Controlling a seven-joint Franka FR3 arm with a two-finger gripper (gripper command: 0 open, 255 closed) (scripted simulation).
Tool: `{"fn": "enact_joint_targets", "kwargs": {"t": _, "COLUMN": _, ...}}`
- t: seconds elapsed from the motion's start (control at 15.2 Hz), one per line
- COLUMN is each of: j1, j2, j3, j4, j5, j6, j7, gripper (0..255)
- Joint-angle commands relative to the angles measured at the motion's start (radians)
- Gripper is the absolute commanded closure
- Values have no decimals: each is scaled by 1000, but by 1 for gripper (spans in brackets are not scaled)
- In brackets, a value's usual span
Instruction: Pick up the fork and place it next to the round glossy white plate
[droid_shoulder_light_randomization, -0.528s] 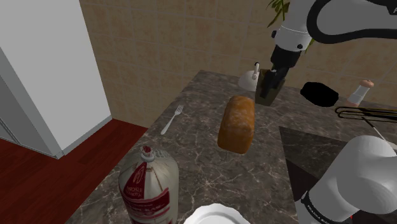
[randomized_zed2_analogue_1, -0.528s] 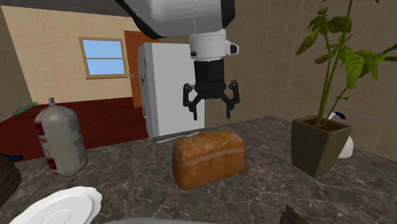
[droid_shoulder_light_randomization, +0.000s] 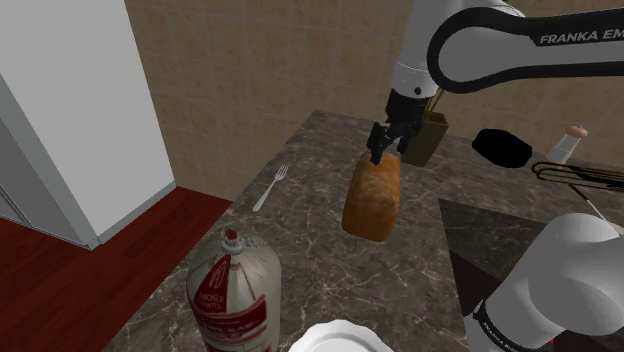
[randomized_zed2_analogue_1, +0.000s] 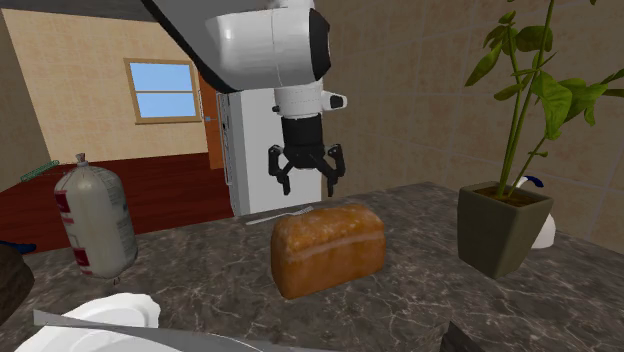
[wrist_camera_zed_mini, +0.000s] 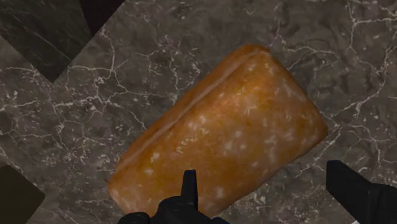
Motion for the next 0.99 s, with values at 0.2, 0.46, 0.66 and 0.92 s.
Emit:
{"fn": "enact_joint_targets", "kwargs": {"t": 0.2, "j1": -28, "j2": 172, "j3": 88, "j4": 63, "j5": 27, "j6": 104, "j7": 217, "gripper": 0}}
{"fn": "enact_joint_targets", "kwargs": {"t": 0.46, "j1": -53, "j2": 328, "j3": 148, "j4": 144, "j5": 20, "j6": 174, "j7": 390, "gripper": 0}}
{"fn": "enact_joint_targets", "kwargs": {"t": 0.66, "j1": -70, "j2": 452, "j3": 183, "j4": 221, "j5": -4, "j6": 214, "j7": 521, "gripper": 0}}
{"fn": "enact_joint_targets", "kwargs": {"t": 0.92, "j1": -81, "j2": 620, "j3": 209, "j4": 344, "j5": -53, "j6": 248, "j7": 694, "gripper": 0}}
